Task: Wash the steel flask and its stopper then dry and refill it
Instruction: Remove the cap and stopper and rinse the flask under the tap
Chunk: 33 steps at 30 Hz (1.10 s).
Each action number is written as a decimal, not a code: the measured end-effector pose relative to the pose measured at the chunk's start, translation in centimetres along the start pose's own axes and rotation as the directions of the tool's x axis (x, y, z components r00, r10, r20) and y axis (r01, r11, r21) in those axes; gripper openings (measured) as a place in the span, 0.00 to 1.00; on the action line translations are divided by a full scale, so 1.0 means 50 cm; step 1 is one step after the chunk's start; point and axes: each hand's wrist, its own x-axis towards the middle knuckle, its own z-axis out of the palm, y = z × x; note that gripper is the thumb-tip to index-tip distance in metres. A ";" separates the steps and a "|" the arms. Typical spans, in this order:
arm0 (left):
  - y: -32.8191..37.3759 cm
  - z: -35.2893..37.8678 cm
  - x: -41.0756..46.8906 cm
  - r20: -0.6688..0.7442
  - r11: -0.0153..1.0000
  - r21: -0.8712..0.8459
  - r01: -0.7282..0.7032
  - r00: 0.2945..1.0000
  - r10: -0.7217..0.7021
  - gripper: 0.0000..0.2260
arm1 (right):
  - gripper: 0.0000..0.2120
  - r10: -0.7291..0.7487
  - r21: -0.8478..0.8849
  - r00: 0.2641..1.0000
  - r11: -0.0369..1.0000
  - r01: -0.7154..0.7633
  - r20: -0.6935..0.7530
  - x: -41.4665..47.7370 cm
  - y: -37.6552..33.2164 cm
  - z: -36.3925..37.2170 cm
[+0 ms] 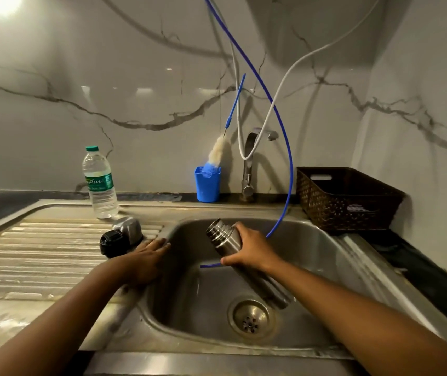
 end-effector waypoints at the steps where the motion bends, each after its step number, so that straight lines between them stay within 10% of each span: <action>1: 0.001 -0.001 0.000 0.004 1.000 -0.002 0.000 1.000 0.000 0.33 | 0.40 -0.017 -0.040 1.000 0.999 0.018 0.017 0.000 0.002 0.004; 11: 0.012 -0.008 -0.012 0.017 1.000 0.005 0.002 1.000 -0.002 0.33 | 0.36 -0.141 -0.416 0.976 0.887 0.198 0.164 -0.008 -0.006 0.022; 33: 0.010 -0.008 -0.012 0.020 1.000 0.012 0.003 1.000 -0.003 0.34 | 0.40 -0.161 -0.620 0.965 0.742 0.255 0.205 -0.018 -0.017 0.020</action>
